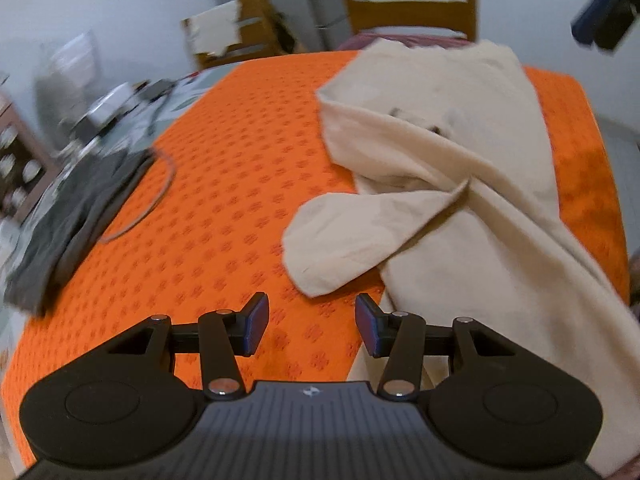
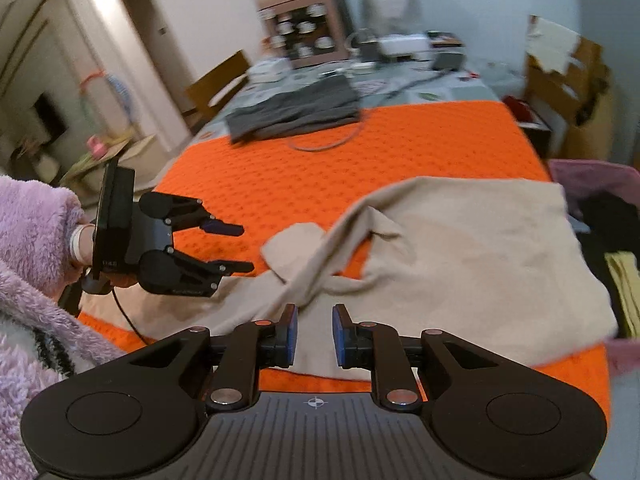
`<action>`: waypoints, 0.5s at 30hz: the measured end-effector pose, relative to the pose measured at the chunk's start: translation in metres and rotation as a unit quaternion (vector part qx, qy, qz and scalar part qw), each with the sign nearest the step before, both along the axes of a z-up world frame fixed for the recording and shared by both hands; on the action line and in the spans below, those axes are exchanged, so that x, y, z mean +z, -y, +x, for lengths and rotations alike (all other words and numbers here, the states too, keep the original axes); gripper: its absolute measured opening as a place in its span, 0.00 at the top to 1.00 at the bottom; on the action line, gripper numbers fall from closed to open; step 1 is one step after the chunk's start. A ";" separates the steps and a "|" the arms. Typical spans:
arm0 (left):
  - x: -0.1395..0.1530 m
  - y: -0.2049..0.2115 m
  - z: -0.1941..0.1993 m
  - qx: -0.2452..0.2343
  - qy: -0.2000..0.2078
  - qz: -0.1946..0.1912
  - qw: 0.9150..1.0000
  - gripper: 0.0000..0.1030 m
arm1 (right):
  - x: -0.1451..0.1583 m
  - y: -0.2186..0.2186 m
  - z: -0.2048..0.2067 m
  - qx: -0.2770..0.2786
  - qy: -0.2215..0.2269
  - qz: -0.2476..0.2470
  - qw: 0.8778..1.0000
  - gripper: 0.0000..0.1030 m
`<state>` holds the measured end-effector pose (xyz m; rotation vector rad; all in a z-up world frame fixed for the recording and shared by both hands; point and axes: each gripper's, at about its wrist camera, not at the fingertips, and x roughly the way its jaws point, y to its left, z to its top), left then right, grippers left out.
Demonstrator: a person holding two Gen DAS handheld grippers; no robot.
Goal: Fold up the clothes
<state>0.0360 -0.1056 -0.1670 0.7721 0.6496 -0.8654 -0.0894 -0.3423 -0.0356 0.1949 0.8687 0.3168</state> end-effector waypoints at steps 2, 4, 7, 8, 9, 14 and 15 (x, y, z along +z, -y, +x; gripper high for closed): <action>-0.005 0.005 0.001 -0.024 0.011 0.005 1.000 0.48 | -0.001 0.003 -0.008 -0.018 0.000 0.000 1.000 0.79; -0.010 0.009 0.002 -0.043 0.020 0.006 0.999 0.48 | -0.003 0.006 -0.013 -0.031 -0.001 -0.001 1.000 0.79; -0.013 0.012 0.003 -0.063 0.031 0.000 0.998 0.48 | -0.004 0.006 -0.019 -0.047 -0.005 -0.004 0.999 0.79; -0.015 0.013 0.004 -0.069 0.034 -0.002 0.997 0.48 | -0.004 0.006 -0.020 -0.051 -0.005 -0.005 0.999 0.79; -0.016 0.014 0.004 -0.074 0.037 -0.006 0.997 0.51 | -0.004 0.006 -0.022 -0.054 -0.006 -0.005 0.998 0.79; -0.021 0.017 0.005 -0.065 0.048 -0.018 0.997 0.89 | -0.006 0.003 -0.029 -0.065 -0.009 -0.005 0.998 0.79; -0.022 0.017 0.005 -0.060 0.051 -0.019 0.997 0.96 | -0.005 0.002 -0.029 -0.065 -0.010 -0.006 0.998 0.79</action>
